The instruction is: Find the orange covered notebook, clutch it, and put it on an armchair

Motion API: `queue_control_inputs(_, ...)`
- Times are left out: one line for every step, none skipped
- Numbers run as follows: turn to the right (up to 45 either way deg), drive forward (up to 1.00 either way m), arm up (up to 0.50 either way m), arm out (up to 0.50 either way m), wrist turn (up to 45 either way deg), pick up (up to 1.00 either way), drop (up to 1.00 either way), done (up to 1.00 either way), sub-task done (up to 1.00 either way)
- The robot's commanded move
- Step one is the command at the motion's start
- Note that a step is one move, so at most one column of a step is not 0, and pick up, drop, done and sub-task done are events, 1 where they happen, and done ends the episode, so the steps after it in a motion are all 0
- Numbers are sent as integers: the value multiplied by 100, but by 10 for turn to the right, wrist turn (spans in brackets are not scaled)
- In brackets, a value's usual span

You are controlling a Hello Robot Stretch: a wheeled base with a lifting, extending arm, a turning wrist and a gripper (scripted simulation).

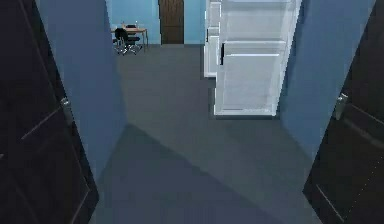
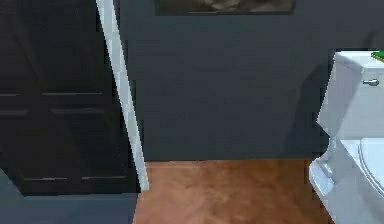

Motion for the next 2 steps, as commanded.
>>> queue_control_inputs(0,100,0,0,0,0,0,0,0)
queue_control_inputs(-30,0,0,0,0,0,0,0,0)
